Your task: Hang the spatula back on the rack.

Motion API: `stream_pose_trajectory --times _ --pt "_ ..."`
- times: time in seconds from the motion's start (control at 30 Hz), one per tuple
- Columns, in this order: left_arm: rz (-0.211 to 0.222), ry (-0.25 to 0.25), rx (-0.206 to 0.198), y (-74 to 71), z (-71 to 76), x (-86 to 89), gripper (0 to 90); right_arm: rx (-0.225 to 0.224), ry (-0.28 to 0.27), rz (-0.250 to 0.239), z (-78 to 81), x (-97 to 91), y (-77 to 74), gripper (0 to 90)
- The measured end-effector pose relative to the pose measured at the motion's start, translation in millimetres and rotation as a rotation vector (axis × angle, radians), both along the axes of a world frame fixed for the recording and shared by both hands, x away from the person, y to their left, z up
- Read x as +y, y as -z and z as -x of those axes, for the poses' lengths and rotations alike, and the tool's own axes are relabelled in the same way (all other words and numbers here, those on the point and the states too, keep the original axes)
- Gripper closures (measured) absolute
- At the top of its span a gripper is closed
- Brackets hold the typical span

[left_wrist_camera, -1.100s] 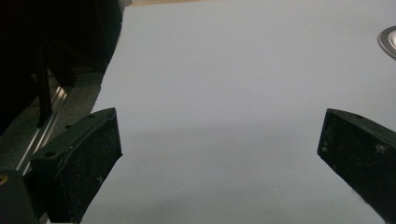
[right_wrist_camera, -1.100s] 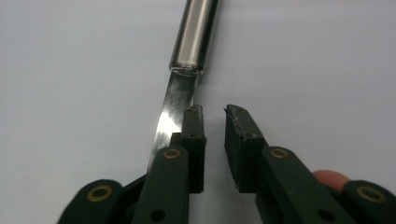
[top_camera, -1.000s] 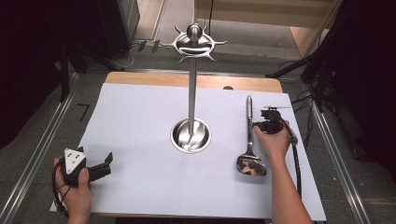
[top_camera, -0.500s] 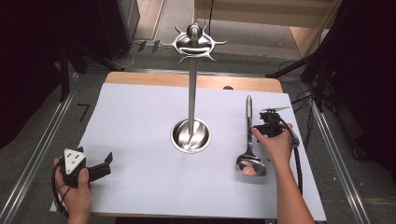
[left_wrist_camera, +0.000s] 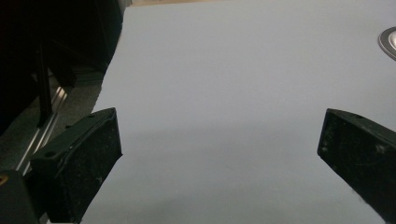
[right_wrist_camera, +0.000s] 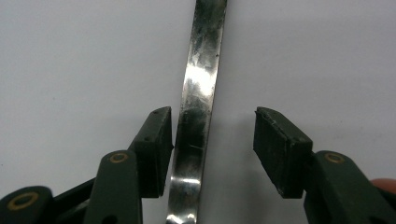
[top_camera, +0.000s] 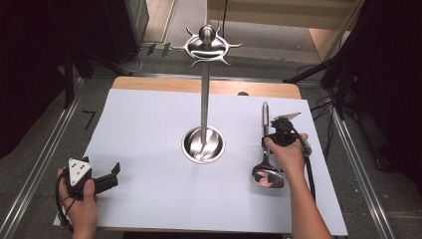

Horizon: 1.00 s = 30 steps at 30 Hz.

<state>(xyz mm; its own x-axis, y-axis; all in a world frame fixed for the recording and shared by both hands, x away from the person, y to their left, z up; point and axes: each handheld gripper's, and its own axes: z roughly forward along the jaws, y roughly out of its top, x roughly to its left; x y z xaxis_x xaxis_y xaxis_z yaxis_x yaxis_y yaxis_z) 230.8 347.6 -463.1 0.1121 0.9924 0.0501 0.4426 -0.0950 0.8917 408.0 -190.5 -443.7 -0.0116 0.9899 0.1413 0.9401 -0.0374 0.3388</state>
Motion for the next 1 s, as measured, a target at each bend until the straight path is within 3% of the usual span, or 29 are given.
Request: stream_pose_trajectory --times 0.23,0.4,0.7,1.0 --pt "0.0 0.001 0.0 0.0 -0.1 0.0 0.2 0.028 0.02 -0.02 -1.9 4.4 -4.2 65.2" --pt "0.001 0.0 -0.001 0.0 -0.1 0.0 0.2 0.069 0.035 0.01 -4.5 10.9 -5.0 65.7" --pt "0.002 0.001 0.0 0.1 -0.4 0.1 0.2 0.101 0.065 0.068 -8.5 20.0 -2.6 71.0" --pt "-0.001 0.001 0.002 -0.1 -0.3 0.0 0.2 0.13 0.089 0.054 -11.5 21.4 1.7 75.0"
